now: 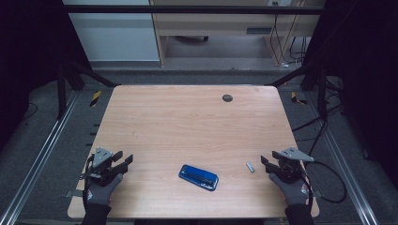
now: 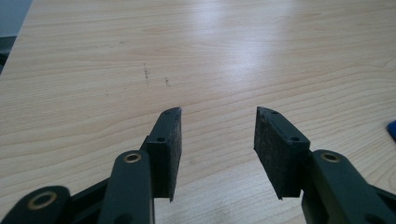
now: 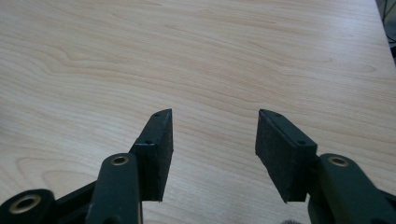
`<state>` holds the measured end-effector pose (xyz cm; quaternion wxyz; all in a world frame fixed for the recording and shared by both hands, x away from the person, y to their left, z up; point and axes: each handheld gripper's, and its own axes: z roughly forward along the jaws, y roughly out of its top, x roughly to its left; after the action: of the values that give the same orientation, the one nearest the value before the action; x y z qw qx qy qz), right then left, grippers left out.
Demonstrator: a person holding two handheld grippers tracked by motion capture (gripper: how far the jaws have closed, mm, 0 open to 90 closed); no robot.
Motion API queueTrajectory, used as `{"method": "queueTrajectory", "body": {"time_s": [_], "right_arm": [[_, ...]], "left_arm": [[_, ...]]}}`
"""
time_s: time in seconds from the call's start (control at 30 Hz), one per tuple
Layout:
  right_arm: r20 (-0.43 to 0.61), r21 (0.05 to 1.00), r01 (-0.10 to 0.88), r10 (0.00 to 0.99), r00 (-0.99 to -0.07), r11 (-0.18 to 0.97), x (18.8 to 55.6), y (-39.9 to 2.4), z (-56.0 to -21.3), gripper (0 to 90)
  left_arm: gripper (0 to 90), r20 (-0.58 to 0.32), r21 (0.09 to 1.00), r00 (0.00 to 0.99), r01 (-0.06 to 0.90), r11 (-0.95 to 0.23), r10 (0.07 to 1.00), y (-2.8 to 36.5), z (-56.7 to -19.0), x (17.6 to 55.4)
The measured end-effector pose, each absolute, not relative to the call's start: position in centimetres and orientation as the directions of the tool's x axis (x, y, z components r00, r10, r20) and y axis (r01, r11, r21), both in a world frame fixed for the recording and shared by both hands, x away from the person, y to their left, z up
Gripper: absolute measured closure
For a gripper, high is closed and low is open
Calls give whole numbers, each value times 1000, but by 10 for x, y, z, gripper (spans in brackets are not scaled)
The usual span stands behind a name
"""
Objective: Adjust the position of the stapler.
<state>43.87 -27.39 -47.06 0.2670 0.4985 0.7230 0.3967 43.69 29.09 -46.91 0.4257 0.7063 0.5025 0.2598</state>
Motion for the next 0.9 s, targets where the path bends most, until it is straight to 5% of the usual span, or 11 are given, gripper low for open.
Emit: {"method": "queueTrajectory", "body": {"time_s": [0.9], "right_arm": [[-13,818,454,799,-601,354,427,-216,-417,626]], "left_arm": [[569,15,845,403,485,-227,915,280,-468,435]]}}
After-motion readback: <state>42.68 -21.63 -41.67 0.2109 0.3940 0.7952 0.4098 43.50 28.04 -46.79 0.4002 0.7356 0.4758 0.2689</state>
